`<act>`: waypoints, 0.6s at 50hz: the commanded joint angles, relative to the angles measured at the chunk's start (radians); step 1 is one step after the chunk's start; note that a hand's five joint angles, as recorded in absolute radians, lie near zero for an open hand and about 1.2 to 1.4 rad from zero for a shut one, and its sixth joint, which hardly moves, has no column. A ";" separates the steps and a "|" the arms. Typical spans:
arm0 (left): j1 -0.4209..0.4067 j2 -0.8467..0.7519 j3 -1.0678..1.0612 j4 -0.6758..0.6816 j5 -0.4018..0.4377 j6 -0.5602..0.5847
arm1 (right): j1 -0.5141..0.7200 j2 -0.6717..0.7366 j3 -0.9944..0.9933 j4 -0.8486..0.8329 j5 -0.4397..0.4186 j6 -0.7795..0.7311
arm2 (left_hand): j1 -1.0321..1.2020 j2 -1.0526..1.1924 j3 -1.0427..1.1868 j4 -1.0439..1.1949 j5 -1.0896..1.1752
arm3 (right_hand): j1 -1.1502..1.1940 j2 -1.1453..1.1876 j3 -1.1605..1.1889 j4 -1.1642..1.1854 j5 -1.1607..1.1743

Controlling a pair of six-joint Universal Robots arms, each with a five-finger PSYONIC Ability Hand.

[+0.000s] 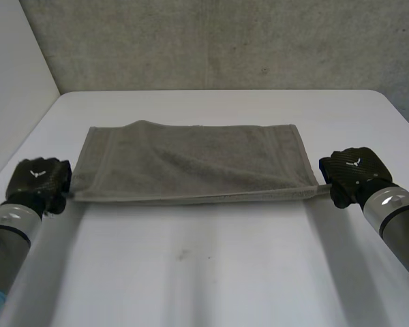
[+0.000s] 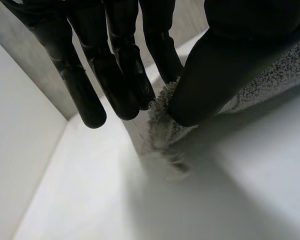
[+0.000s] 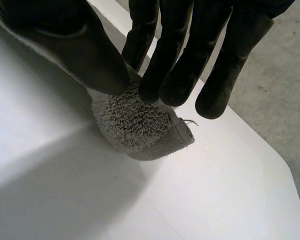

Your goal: Fold the towel.

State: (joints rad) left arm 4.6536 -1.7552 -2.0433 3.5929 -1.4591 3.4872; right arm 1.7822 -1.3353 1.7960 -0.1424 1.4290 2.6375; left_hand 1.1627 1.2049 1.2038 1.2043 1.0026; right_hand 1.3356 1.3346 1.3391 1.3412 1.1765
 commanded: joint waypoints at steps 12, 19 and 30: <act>0.181 0.510 -0.101 -0.509 0.310 0.328 | -0.156 -0.251 -0.056 0.600 -0.018 -0.475 | 0.234 0.191 0.192 0.192 0.219 | 0.061 0.062 0.057 0.055 0.045; 0.211 0.452 -0.046 -0.439 0.344 0.328 | -0.188 -0.254 -0.144 0.564 -0.123 -0.459 | 0.234 0.191 0.192 0.192 0.219 | 0.061 0.062 0.057 0.055 0.045; -0.018 -0.086 0.317 -0.230 0.254 0.168 | -0.032 0.169 -0.484 0.478 0.000 -0.393 | 0.234 0.191 0.192 0.192 0.219 | 0.061 0.062 0.057 0.055 0.045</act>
State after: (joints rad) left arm 4.7596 -1.5735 -1.9320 3.3027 -1.1308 3.7148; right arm 1.6376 -1.3925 1.5154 0.3704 1.3297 2.2152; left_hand 1.1811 1.2173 1.2165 1.2171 1.0213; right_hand 1.3358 1.3346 1.3389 1.3413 1.1865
